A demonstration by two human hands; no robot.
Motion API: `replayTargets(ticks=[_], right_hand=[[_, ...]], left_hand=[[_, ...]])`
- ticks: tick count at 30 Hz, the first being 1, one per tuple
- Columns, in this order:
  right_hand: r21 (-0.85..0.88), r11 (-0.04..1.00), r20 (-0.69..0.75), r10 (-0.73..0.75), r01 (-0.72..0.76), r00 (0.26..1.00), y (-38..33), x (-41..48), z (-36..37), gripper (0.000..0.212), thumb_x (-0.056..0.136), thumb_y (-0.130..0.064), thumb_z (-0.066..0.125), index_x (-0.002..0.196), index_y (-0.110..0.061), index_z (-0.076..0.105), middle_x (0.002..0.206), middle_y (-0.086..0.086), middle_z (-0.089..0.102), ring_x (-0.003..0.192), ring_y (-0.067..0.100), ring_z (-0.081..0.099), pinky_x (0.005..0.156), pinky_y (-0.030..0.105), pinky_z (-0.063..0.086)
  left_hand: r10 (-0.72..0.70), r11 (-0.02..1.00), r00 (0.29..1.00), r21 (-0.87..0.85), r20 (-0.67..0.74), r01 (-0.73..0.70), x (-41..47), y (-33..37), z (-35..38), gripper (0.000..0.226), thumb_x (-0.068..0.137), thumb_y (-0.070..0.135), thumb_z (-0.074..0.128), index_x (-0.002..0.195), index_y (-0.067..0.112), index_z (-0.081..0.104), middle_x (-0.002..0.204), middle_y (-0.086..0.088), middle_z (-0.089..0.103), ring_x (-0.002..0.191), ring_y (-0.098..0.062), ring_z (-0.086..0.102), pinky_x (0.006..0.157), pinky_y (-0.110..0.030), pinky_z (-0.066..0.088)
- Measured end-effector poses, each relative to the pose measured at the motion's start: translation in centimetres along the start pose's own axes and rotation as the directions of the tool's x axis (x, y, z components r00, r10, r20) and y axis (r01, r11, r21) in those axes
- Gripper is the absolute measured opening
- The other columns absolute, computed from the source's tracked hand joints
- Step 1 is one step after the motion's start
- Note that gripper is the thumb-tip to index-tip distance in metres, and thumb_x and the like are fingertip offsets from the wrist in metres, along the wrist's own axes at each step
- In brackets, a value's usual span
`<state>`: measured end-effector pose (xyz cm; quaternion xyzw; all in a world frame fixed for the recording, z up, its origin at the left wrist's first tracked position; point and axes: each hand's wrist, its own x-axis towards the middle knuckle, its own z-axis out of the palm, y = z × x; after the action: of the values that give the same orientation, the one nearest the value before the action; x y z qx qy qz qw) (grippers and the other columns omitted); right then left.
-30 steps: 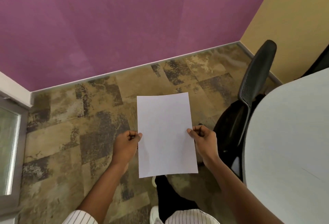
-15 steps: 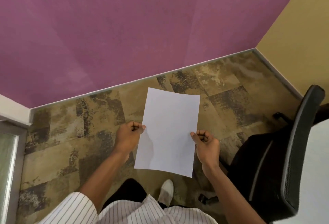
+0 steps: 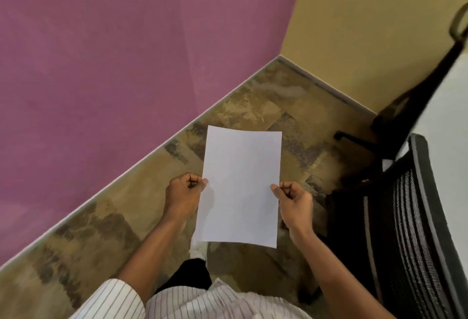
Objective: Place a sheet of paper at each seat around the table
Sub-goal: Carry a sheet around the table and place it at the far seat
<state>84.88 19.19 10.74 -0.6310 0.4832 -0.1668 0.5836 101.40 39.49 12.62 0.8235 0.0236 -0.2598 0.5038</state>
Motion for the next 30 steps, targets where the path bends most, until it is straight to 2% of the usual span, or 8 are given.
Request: replayTargets(ticks=[2,4,7,11,15,20,25,30], right_hand=[[0.017,1.0,-0.059,0.027,-0.026,0.998,-1.7,1.6,0.7,0.01,0.098,-0.022,0.077,0.09,-0.016,0.076,0.084,0.002,0.08,0.072,0.02,0.074,0.067,0.04,0.06],[0.054,0.998,-0.128,0.052,-0.045,0.99,-3.5,2.9,1.4,0.01,0.099,-0.02,0.076,0.091,-0.014,0.077,0.09,0.002,0.081,0.083,0.024,0.078,0.076,0.04,0.065],[0.104,0.993,-0.226,0.072,-0.05,0.972,-6.2,4.8,2.5,0.01,0.1,-0.019,0.075,0.092,-0.013,0.077,0.093,0.004,0.08,0.08,0.019,0.073,0.072,0.032,0.06],[0.133,0.989,-0.327,0.102,-0.061,0.94,-8.3,7.3,2.9,0.011,0.099,-0.024,0.076,0.093,-0.015,0.078,0.095,0.002,0.08,0.086,0.025,0.074,0.078,0.04,0.06],[0.18,0.981,-0.407,0.139,-0.069,0.903,-9.7,10.3,2.7,0.01,0.099,-0.024,0.075,0.093,-0.017,0.077,0.093,0.0,0.08,0.085,0.021,0.075,0.074,0.037,0.057],[0.219,0.973,-0.487,0.168,-0.066,0.857,-10.0,15.4,0.4,0.007,0.098,-0.023,0.076,0.093,-0.018,0.078,0.096,-0.002,0.08,0.09,0.019,0.076,0.086,0.044,0.064],[0.294,0.954,-0.545,0.216,-0.057,0.81,-10.3,21.6,-2.7,0.008,0.099,-0.022,0.075,0.093,-0.017,0.078,0.097,0.001,0.08,0.094,0.024,0.076,0.091,0.051,0.064],[0.297,0.954,-0.594,0.222,-0.046,0.773,-11.4,27.9,-5.7,0.008,0.098,-0.022,0.076,0.093,-0.015,0.078,0.095,0.001,0.079,0.09,0.022,0.076,0.087,0.051,0.066]], left_hand=[[0.027,0.999,0.997,0.034,0.073,-0.029,3.6,2.5,0.3,0.013,0.099,0.02,0.077,0.092,0.008,0.077,0.095,-0.009,0.08,0.085,-0.02,0.07,0.084,-0.038,0.06],[0.062,0.995,0.986,0.062,0.155,-0.072,6.9,5.1,0.6,0.014,0.1,0.02,0.076,0.092,0.008,0.077,0.093,-0.009,0.08,0.083,-0.02,0.069,0.081,-0.036,0.059],[0.11,0.985,0.961,0.102,0.256,-0.14,11.4,9.2,1.3,0.016,0.1,0.022,0.077,0.091,0.009,0.076,0.092,-0.01,0.078,0.082,-0.02,0.068,0.079,-0.036,0.058],[0.159,0.969,0.92,0.119,0.359,-0.214,15.6,13.7,3.2,0.016,0.1,0.025,0.077,0.092,0.011,0.077,0.096,-0.009,0.08,0.091,-0.027,0.074,0.083,-0.042,0.06],[0.176,0.949,0.879,0.161,0.444,-0.271,19.2,17.0,6.3,0.016,0.099,0.026,0.077,0.09,0.013,0.078,0.094,-0.011,0.081,0.094,-0.036,0.077,0.087,-0.053,0.063],[0.185,0.937,0.844,0.169,0.503,-0.306,22.5,20.7,12.3,0.015,0.099,0.022,0.077,0.09,0.01,0.077,0.097,-0.014,0.08,0.088,-0.028,0.073,0.083,-0.044,0.06],[0.189,0.919,0.801,0.186,0.568,-0.348,25.9,25.5,19.8,0.014,0.099,0.022,0.077,0.09,0.012,0.078,0.094,-0.01,0.08,0.095,-0.032,0.076,0.085,-0.048,0.062],[0.206,0.9,0.773,0.193,0.601,-0.39,28.1,31.3,27.6,0.011,0.099,0.02,0.077,0.09,0.013,0.078,0.094,-0.007,0.081,0.096,-0.03,0.078,0.092,-0.052,0.066]])
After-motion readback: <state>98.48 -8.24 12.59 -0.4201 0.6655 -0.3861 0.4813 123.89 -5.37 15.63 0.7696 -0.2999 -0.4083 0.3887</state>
